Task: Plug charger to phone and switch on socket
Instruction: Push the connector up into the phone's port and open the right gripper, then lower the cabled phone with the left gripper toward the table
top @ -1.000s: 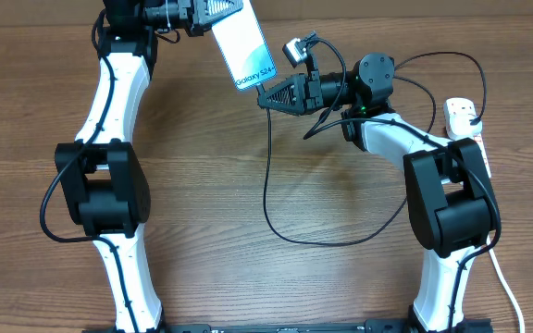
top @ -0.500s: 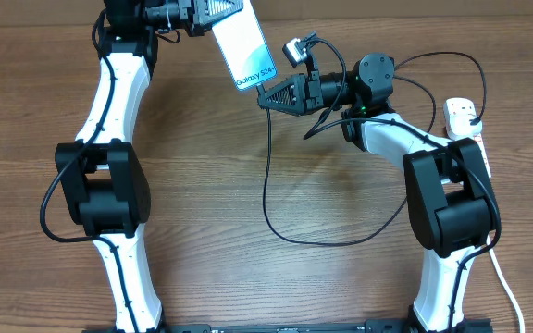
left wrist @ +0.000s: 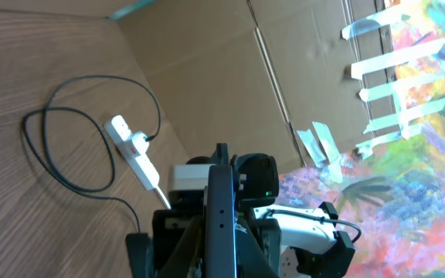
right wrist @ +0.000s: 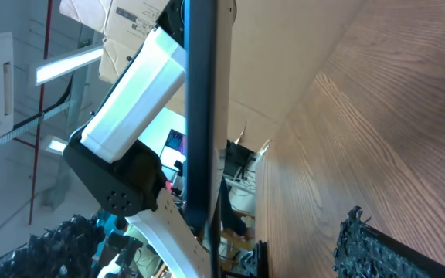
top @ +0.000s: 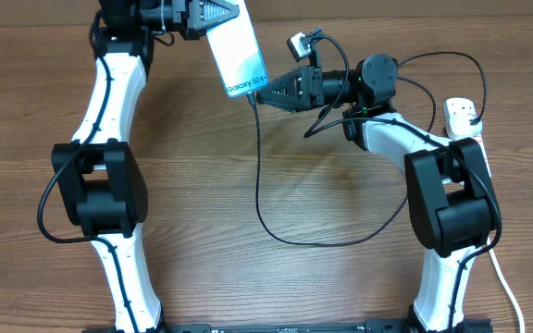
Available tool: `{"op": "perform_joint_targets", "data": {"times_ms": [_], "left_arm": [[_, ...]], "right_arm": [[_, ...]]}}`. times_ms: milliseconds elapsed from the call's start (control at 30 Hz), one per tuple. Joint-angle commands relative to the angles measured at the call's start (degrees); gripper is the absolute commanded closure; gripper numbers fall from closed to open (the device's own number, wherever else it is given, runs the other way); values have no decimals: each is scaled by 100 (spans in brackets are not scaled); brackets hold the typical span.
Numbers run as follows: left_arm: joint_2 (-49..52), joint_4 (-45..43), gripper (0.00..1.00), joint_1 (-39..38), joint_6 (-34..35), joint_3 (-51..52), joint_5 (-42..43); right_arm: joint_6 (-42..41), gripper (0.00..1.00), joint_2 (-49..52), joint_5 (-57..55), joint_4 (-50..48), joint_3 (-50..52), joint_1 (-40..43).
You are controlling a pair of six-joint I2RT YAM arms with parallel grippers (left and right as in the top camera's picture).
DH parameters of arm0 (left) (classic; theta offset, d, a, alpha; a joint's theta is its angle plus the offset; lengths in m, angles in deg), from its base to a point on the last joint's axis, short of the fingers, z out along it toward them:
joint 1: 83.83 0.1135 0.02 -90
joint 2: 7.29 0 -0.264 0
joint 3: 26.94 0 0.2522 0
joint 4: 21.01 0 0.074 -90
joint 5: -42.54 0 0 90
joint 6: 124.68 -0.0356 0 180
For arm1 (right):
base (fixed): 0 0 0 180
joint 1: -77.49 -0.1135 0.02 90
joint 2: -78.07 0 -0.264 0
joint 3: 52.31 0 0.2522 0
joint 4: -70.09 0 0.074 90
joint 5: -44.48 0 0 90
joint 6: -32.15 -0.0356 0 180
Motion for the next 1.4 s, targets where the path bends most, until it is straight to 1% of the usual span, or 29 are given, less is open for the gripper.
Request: {"op": "perform_joint_targets", "data": {"times_ms": [0, 167, 267, 300, 600, 633, 667, 767, 833, 967, 1100, 1233, 1367], "left_arm": [[-17, -7, 96, 63, 50, -92, 107], [-17, -7, 96, 63, 50, -92, 107], [-17, -7, 96, 63, 50, -92, 109], [-17, -7, 96, 63, 50, -92, 111], [-17, 17, 96, 52, 50, -92, 103], [-17, 48, 96, 48, 48, -92, 55], [-17, 57, 96, 39, 48, -92, 17], [-17, 57, 96, -15, 42, -92, -70], [-15, 66, 96, -98, -90, -90, -105], [-15, 238, 96, -216, -448, -90, -92], [-15, 728, 96, -328, -911, -90, -160], [-9, 1569, 96, -361, -1482, -90, -404], [-4, 2638, 96, -363, -2162, -90, -872]], "right_arm": [[37, 0, -42, 87, -39, -72, 149], [111, 0, -42, 155, 356, -70, 341], [678, 0, -42, 173, 1182, -70, 511], [1051, 0, -42, 157, 1735, -70, 590], [3047, 0, -42, 76, 4242, -70, 1132], [3416, 0, -42, -136, 4846, -70, 1257], [3620, 0, -42, -310, 5195, -70, 1311], [4107, 0, -42, -922, 6050, -70, 1423], [4426, 0, -42, -1681, 6634, -72, 1460], [4551, 0, -42, -2221, 6887, -70, 1460], [4660, 0, -42, -2653, 7058, -72, 1460], [4658, 0, -42, -3268, 7274, -72, 1460], [4673, 0, -42, -3445, 7302, -72, 1460]]}}
